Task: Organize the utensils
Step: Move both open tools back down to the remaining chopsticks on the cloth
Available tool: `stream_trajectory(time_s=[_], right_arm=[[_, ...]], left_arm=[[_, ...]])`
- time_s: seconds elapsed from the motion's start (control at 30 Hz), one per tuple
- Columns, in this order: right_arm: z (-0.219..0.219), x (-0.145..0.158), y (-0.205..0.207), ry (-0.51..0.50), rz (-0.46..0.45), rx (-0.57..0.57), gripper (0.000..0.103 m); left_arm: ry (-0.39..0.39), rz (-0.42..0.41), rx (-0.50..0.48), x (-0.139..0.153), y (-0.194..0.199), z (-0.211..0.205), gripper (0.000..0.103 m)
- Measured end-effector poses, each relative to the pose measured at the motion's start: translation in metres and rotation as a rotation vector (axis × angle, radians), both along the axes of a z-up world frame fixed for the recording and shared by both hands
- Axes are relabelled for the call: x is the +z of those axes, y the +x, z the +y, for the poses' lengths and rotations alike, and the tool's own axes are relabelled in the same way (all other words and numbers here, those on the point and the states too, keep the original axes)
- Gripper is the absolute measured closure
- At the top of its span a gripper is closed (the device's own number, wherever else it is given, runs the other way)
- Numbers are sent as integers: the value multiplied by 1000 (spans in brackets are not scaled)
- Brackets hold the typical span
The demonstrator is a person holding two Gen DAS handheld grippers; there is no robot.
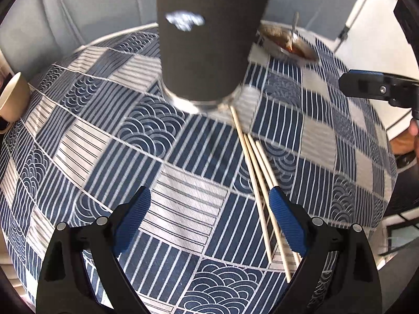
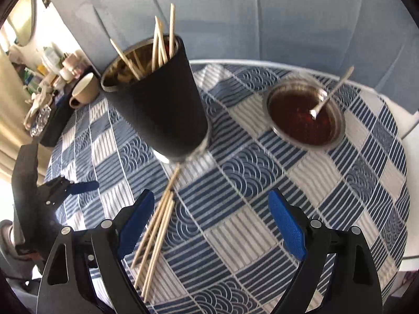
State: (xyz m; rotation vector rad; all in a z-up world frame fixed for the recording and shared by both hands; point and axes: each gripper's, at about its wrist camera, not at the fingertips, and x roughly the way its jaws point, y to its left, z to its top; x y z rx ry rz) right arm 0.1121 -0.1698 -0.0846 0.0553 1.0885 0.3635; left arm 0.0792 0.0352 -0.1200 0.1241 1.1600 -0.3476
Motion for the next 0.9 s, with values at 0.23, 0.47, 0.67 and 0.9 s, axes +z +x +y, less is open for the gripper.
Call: stream_trajectory(time_s=[0.23,0.47,0.67,0.9], right_arm=[[-10,-34,-15,11,88,-42,19],[-8,-46,-17,6,115,-42,19],[-3,-47,-16,1,119,-39,19],[12,-46,-15,-19,112,-12,19]], left_arm=[[55,19,-55,-16,-2,-13,13],[84,51,-60,-33,3,-19,12],[149,30,-81,-37,3,-29,9],[149,59,-62,-33,4,-13,15]])
